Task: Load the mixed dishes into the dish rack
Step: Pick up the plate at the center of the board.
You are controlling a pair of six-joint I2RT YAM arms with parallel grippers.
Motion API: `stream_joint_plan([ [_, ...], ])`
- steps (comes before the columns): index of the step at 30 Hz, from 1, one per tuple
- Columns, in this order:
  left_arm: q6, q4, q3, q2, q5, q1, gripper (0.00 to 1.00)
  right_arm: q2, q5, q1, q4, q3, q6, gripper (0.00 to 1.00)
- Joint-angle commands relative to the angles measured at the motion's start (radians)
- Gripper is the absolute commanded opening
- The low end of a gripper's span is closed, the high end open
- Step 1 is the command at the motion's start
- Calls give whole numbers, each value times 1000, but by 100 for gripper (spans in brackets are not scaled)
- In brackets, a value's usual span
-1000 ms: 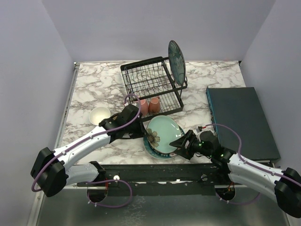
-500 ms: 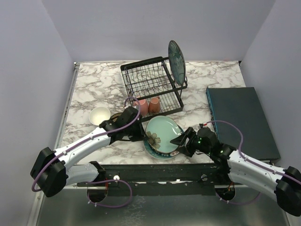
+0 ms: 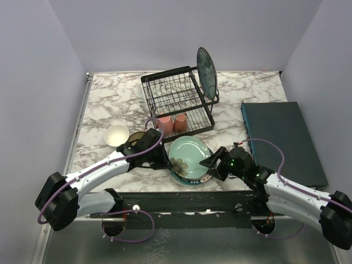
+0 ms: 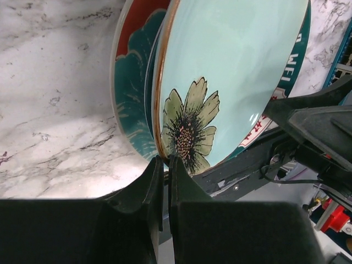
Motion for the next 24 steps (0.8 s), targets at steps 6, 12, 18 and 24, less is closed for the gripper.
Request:
stream_joint_plan([
  [6,-59,133,-67,-37,154,-20,0,42,71,3,-27,3,-35,74],
  [12,-89,180,-96,-43,200,-21,0,56,58,3,-2,-8,-38,74],
  [18,-104,194,-103,-57,217,-21,0,63,40,4,48,-16,-46,73],
  [24,-107,200,-110,-52,217,-23,0,68,26,4,67,-23,-55,70],
])
